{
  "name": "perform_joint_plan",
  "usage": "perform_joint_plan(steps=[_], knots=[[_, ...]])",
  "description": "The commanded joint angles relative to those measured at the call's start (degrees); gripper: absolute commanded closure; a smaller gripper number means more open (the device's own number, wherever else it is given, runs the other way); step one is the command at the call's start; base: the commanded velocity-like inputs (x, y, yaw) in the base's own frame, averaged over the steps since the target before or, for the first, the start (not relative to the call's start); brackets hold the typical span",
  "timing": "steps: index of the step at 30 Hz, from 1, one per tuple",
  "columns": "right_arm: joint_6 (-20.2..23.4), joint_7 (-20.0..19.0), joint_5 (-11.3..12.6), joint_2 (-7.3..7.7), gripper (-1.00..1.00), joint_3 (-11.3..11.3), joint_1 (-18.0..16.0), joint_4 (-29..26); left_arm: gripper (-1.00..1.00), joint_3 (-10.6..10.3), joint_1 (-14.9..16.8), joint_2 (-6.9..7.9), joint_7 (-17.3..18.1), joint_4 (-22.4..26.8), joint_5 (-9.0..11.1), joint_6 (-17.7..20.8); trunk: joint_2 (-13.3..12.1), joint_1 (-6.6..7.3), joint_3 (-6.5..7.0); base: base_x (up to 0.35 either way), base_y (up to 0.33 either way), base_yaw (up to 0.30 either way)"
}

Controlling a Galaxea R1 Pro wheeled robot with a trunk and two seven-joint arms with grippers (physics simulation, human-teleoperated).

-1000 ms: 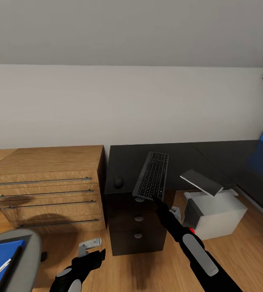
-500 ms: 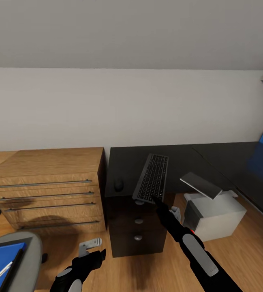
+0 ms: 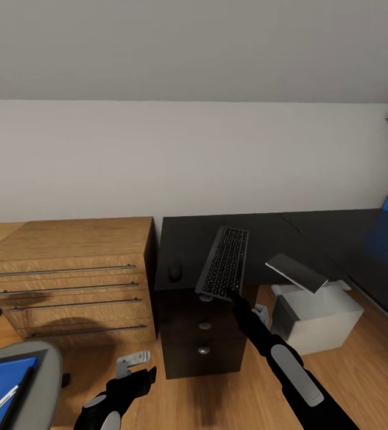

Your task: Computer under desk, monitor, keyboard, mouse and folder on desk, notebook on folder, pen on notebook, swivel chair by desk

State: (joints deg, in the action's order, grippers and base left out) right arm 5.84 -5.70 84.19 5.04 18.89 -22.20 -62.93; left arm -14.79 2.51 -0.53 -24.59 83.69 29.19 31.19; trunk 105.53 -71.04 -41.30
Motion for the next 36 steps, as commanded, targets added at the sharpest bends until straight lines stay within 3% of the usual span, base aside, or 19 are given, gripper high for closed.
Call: perform_joint_plan(steps=[1,14,15,28,36], knots=[[0.05,-0.14,0.54,0.06,-1.0,0.06,-0.04,0.0,-1.0,-0.07,0.04,0.01,-0.59,0.07,0.6,0.07,0.03,0.01,-0.05,0.028,0.0,0.0],[0.05,0.09,0.52,-0.03,-1.0,0.16,-0.04,0.09,-1.0,-0.84,0.04,0.01,-0.8,-0.83,0.6,0.01,0.03,0.01,-0.05,0.063,0.0,0.0],[0.05,0.1,0.51,-0.03,1.0,0.16,-0.04,0.09,-1.0,-0.84,0.04,0.01,-0.8,-0.88,0.6,0.01,0.03,0.01,-0.05,0.002,0.0,0.0],[-0.13,0.04,0.54,-0.03,1.0,0.18,-0.04,-0.04,-1.0,-0.94,0.04,-0.08,-0.81,-2.76,0.61,0.02,0.03,0.01,-0.05,0.0,0.0,0.0],[-0.3,-0.09,0.54,0.16,1.0,0.26,-0.04,-2.22,-1.0,-0.94,0.04,-0.08,-0.89,-2.93,0.6,0.01,-3.18,1.76,1.38,0.0,0.0,0.0]])
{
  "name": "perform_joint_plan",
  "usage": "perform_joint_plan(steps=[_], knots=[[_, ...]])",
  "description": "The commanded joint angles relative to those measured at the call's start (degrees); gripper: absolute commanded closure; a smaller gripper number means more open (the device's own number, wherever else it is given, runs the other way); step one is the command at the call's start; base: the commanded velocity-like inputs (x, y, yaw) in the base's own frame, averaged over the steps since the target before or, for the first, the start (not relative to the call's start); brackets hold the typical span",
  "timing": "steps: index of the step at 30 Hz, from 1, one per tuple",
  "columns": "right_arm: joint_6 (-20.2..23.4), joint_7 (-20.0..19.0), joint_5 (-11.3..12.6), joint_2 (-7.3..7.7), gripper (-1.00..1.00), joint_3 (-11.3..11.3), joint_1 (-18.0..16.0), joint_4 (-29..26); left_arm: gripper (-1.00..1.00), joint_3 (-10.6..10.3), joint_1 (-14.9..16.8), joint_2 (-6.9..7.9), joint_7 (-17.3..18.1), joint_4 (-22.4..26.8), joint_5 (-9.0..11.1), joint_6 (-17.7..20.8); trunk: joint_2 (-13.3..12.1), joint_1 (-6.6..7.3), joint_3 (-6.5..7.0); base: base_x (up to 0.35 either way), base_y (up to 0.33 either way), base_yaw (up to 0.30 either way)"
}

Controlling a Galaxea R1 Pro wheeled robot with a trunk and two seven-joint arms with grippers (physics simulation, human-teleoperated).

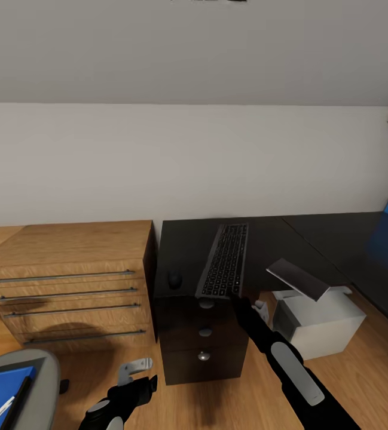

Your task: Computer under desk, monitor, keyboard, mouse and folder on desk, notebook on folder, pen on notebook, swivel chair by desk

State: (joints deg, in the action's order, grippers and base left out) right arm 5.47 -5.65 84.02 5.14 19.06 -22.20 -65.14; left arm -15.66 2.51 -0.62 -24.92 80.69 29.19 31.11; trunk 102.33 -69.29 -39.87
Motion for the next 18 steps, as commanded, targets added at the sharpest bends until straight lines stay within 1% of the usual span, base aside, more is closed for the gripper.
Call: perform_joint_plan(steps=[1,5,6,7,9,11,12,13,15,18], knots=[[0.05,-0.15,0.7,0.05,1.0,0.1,-0.04,-0.26,-1.0,-0.07,0.04,0.01,-0.56,0.04,0.6,0.1,-0.39,0.23,0.13,0.0,0.0,0.0],[0.0,-0.11,0.57,0.12,1.0,0.1,0.04,-1.36,-1.0,-0.07,0.04,0.01,-0.56,0.01,0.6,0.1,-1.99,1.11,0.85,0.0,0.0,0.0],[-0.01,0.01,0.46,0.19,1.0,0.1,1.21,-4.21,-1.0,-0.07,0.04,0.01,-0.56,0.0,0.6,0.1,-2.39,1.33,1.03,0.0,0.0,0.0],[-0.02,0.2,-0.51,0.44,1.0,0.1,3.39,-8.56,-1.0,-0.07,0.04,0.01,-0.58,0.0,0.6,0.1,-2.8,1.55,1.21,0.0,0.0,0.0],[-0.19,0.75,-1.62,0.59,1.0,0.1,5.94,-13.41,-1.0,-0.07,0.04,0.01,-0.57,0.0,0.6,0.1,-3.6,1.99,1.57,0.0,0.0,0.0],[-0.4,2.09,-2.1,0.7,1.0,0.1,8.27,-17.92,-1.0,-0.07,0.04,0.01,-0.58,0.0,0.6,0.1,-4.4,2.43,1.93,0.0,0.0,0.0],[-0.47,3.42,-2.23,0.85,1.0,0.1,9.71,-20.9,-1.0,-0.11,0.04,0.04,-0.62,0.0,0.54,0.1,-4.8,2.65,2.11,0.0,0.0,0.0],[-0.49,3.88,-2.26,0.92,1.0,0.12,10.12,-21.71,-1.0,-0.1,0.04,0.05,-0.61,0.0,0.5,0.1,-5.2,2.87,2.29,0.0,0.0,0.0],[-0.43,5.79,-2.34,1.17,1.0,0.23,11.18,-23.67,-1.0,0.01,0.04,0.08,-0.5,0.04,0.45,0.1,-5.2,2.87,2.29,0.0,0.0,0.0],[-0.26,7.2,-2.42,1.39,1.0,0.49,11.68,-24.59,-1.0,0.19,0.04,0.15,-0.37,0.07,0.44,0.1,-5.2,2.87,2.29,0.0,0.0,0.0]])
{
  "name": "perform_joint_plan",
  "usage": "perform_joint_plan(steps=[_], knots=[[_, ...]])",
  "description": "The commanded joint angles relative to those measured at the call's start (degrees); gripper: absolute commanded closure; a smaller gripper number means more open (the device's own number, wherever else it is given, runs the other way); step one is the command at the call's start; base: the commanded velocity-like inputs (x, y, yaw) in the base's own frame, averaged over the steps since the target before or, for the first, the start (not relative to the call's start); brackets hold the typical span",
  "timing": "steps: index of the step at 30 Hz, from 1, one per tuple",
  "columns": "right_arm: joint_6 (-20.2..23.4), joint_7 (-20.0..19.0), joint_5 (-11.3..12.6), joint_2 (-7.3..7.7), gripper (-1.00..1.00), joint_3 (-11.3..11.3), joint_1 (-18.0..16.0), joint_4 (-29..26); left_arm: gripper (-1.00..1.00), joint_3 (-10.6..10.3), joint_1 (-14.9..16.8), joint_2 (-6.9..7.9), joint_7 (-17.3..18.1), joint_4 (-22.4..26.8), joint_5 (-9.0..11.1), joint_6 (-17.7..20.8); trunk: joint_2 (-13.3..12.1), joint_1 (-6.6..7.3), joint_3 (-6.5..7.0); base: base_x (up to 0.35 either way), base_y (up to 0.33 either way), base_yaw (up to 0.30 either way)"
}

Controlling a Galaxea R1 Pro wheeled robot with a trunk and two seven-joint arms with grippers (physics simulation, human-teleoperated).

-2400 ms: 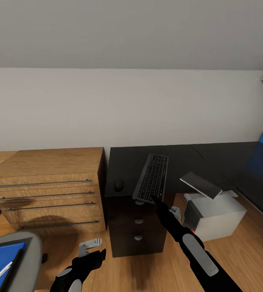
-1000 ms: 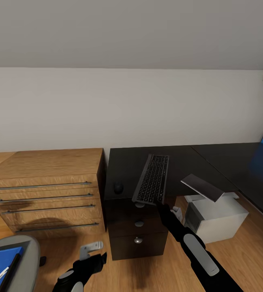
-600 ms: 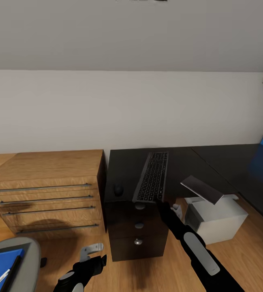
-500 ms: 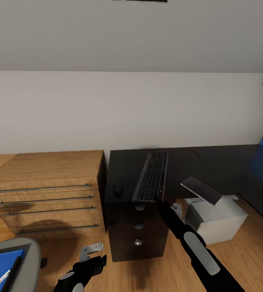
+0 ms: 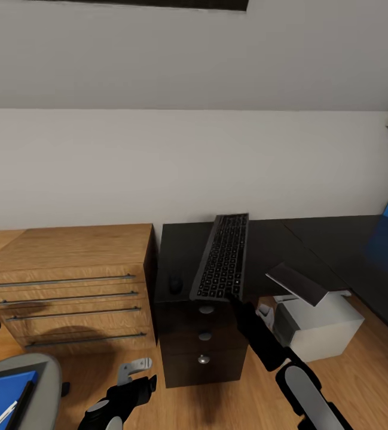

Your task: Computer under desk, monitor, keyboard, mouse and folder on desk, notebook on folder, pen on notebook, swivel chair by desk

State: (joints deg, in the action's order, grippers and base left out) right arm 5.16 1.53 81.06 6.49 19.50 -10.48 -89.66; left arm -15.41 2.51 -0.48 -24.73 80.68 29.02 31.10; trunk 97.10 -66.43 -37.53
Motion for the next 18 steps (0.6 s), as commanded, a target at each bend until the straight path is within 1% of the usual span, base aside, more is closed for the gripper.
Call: perform_joint_plan(steps=[1,4,7,9,15,18], knots=[[0.13,0.16,0.53,0.15,1.0,0.09,0.08,-0.23,-1.0,-0.07,0.04,0.02,-0.54,0.08,0.6,0.1,0.03,0.0,-0.06,0.0,0.0,0.0],[0.26,-1.38,0.51,0.41,1.0,0.11,0.18,-0.4,-1.0,-0.19,0.04,0.04,-0.57,0.09,0.6,0.1,0.03,0.0,-0.06,0.0,0.0,0.0],[0.28,-2.72,0.52,1.48,1.0,0.13,0.25,-0.42,-1.0,-0.07,0.04,0.05,-0.51,0.09,0.6,0.1,0.03,0.0,-0.06,0.0,0.0,0.0],[0.26,-2.83,0.62,1.73,1.0,0.16,0.25,-0.43,-1.0,0.15,0.04,0.14,-0.46,0.11,0.6,0.14,0.03,0.0,-0.06,0.0,0.0,0.0],[-0.01,-3.36,0.84,1.99,1.0,-0.01,0.27,-0.43,-1.0,0.49,0.04,0.37,-0.27,0.25,0.6,0.13,0.03,0.0,-0.19,0.0,0.0,0.0],[-0.03,-5.18,0.81,2.05,1.0,-0.07,0.26,-0.43,-1.0,0.5,0.04,0.37,-0.28,0.26,0.6,0.11,0.03,0.0,-0.4,0.0,0.0,0.0]])
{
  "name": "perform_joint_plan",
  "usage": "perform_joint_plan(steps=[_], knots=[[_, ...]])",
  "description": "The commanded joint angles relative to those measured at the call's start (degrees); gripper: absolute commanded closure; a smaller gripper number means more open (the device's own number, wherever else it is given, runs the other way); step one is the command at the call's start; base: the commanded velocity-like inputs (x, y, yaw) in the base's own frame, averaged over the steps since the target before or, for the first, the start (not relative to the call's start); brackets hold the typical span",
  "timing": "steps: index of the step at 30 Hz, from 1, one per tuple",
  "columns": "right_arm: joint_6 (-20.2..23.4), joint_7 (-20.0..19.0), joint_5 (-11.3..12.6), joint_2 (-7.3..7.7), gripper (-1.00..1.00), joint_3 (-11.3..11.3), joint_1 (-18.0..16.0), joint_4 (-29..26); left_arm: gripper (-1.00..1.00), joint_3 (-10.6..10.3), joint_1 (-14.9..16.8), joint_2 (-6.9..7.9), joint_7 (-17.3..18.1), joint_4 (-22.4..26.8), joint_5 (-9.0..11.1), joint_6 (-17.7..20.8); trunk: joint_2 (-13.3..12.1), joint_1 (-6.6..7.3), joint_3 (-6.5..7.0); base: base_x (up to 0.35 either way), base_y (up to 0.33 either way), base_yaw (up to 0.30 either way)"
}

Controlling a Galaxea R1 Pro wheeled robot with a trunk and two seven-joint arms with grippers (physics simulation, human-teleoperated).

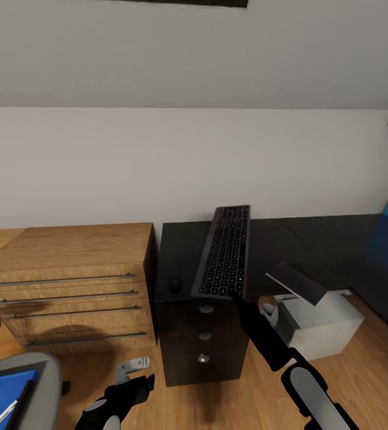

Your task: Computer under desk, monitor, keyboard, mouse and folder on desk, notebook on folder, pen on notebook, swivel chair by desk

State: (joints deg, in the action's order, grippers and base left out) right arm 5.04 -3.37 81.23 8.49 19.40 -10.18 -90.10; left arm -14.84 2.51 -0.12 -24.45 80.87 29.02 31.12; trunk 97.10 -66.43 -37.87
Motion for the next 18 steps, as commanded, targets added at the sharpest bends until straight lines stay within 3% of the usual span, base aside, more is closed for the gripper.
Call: perform_joint_plan(steps=[1,7,18], knots=[[0.08,-0.4,0.63,0.04,1.0,0.03,-0.03,0.01,-1.0,-0.06,0.04,0.01,-0.56,0.07,0.6,0.1,0.03,0.01,-0.13,0.0,0.0,0.0],[-0.6,-0.5,0.69,-0.18,1.0,-0.02,-0.04,0.01,-1.0,-0.01,0.04,0.03,-0.56,0.07,0.59,0.17,0.03,0.01,-0.26,0.0,0.0,0.0],[-2.4,-0.41,0.69,-0.23,1.0,-0.07,-0.02,0.18,-1.0,-0.19,0.04,-0.03,-0.51,0.07,0.51,0.17,0.03,0.01,-0.6,-0.107,0.083,-0.224]])
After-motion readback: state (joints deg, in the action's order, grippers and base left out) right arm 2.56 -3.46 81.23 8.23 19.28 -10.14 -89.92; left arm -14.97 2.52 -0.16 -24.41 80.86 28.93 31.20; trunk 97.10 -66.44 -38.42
